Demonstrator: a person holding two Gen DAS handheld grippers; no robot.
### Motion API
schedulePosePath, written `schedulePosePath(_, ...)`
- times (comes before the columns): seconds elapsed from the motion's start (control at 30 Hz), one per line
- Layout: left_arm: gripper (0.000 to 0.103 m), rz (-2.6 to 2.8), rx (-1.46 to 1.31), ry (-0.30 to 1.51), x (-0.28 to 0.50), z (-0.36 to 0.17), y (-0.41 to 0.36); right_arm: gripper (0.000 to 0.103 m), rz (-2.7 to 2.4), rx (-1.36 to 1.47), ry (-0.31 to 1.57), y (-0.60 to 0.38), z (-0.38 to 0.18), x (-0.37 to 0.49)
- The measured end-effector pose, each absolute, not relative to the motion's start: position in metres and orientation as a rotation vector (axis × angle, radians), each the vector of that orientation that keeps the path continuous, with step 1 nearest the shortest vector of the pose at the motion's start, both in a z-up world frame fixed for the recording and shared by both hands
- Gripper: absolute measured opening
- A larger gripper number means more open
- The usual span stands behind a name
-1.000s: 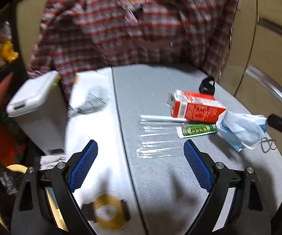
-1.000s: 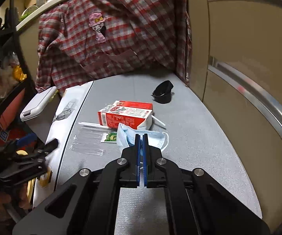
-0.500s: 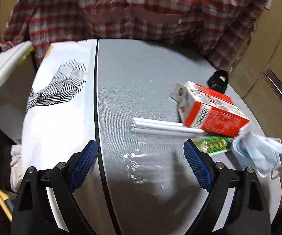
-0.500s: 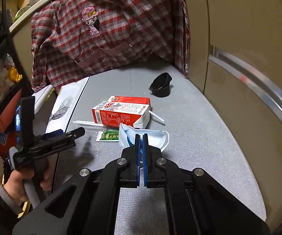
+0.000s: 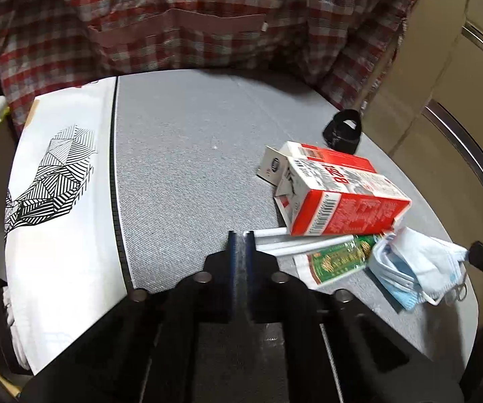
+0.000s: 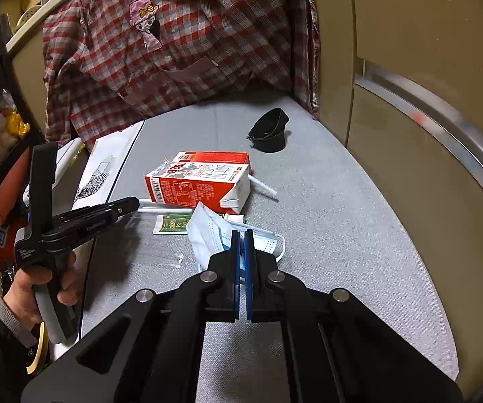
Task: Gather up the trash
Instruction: 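Grasp the clear plastic wrapper with white straws using the left gripper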
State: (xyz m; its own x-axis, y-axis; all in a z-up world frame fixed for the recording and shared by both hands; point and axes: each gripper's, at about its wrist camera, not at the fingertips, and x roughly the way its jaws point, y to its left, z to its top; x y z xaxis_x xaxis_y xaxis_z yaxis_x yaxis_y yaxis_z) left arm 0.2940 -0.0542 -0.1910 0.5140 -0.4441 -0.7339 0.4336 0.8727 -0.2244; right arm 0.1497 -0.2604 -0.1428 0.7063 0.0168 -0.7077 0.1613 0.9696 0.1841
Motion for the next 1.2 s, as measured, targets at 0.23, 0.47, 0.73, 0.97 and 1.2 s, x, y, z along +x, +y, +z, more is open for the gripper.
schedulePosePath(0.23, 0.0, -0.496, 0.06, 0.834, 0.272, -0.174, -0.044, 0.002, -0.075, 0.251, 0.765, -0.26, -0.135, 0.145)
schedulePosePath(0.47, 0.0, -0.41, 0.095, 0.758, 0.239, -0.126, -0.022, 0.002, -0.063, 0.248, 0.729, -0.255, -0.122, 0.136)
schedulePosePath(0.73, 0.0, -0.276, 0.048, 0.715, 0.19, -0.077, 0.014, 0.002, -0.023, 0.233, 0.678, -0.235, -0.106, 0.125)
schedulePosePath(0.97, 0.0, -0.16, -0.001, 0.652, 0.137, -0.045, 0.05, 0.002, 0.05, 0.195, 0.591, -0.201, -0.084, 0.114)
schedulePosePath(1.2, 0.0, -0.037, -0.033, 0.612, 0.095, -0.032, 0.09, 0.002, 0.173, 0.158, 0.552, -0.144, -0.067, 0.103)
